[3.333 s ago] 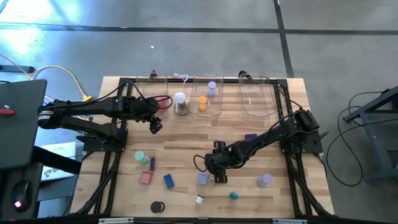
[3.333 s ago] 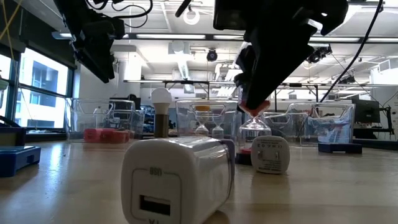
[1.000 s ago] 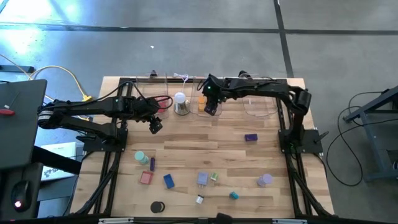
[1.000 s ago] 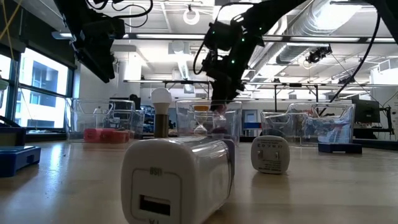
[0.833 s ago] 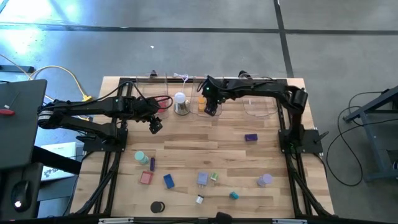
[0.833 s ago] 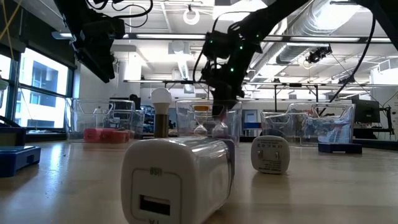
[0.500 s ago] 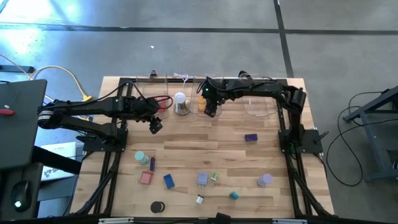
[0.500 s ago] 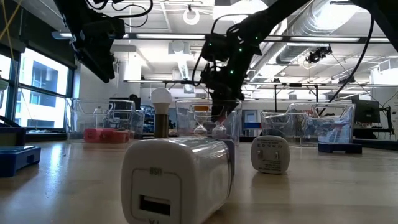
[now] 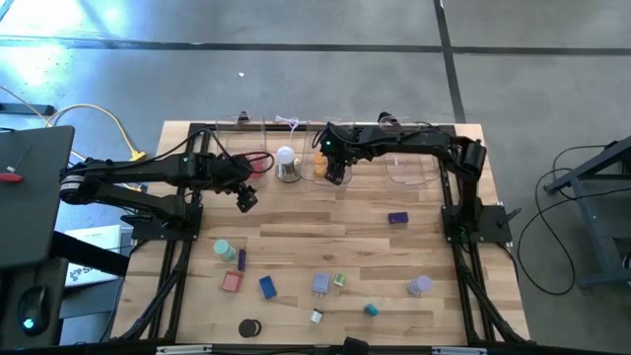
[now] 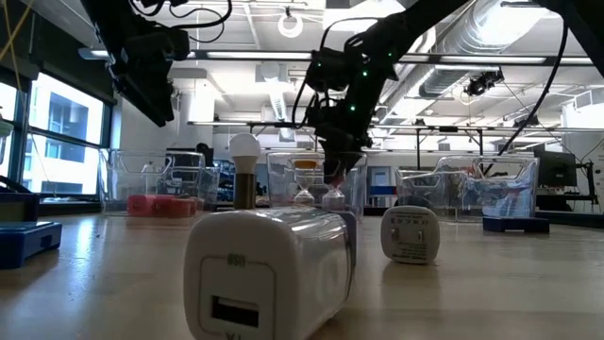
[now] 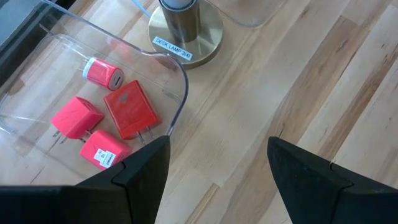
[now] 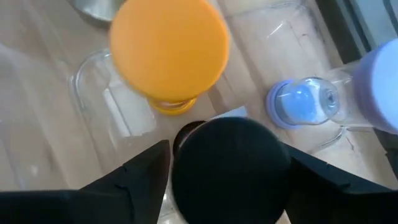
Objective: Pick & Place Office items
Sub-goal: Put the top black hourglass into the middle transparent bin, then put the right blue digital clock into the right transparent bin
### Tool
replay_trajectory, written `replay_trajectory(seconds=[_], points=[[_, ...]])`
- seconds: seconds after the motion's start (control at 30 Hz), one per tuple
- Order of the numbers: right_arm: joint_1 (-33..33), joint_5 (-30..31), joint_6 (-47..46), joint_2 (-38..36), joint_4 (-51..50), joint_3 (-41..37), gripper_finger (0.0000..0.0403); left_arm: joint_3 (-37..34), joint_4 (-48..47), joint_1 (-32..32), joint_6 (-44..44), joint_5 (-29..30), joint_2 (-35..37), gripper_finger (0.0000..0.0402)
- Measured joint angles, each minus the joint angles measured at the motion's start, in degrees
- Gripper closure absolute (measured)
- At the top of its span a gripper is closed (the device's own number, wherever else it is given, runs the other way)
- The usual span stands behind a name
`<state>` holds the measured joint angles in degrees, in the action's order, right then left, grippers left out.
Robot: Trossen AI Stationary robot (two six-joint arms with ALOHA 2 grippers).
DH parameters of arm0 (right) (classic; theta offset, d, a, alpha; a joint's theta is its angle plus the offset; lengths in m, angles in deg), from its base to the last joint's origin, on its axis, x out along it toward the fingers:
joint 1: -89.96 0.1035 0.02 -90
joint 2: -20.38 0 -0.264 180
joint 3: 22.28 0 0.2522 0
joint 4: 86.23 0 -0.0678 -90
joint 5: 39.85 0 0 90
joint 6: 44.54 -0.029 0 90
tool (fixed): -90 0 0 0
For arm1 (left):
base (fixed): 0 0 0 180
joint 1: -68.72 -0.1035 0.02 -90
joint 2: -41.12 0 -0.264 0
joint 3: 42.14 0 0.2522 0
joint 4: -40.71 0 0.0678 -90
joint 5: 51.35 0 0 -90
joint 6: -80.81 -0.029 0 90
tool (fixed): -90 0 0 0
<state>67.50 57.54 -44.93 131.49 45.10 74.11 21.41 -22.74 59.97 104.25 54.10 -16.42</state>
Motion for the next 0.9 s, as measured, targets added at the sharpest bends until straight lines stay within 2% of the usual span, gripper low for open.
replay_trajectory(seconds=[0.37,0.63,0.73,0.9], points=[[2.3,3.4,1.6,-6.7,-1.8,0.0,0.0149,-2.1,0.9,0.0,0.0,0.0,0.0,0.014],[8.4,2.7,-5.8,-14.1,-8.3,0.0,0.0149,-2.1,0.9,0.5,0.0,0.0,0.0,0.014],[11.7,-0.1,-13.1,-16.5,-13.3,0.0,0.0149,-2.1,0.9,1.4,0.0,0.0,0.0,0.014],[18.5,-8.9,-22.6,-19.0,-22.3,0.0,0.0149,-2.1,2.2,3.2,0.0,0.0,0.0,0.014]])
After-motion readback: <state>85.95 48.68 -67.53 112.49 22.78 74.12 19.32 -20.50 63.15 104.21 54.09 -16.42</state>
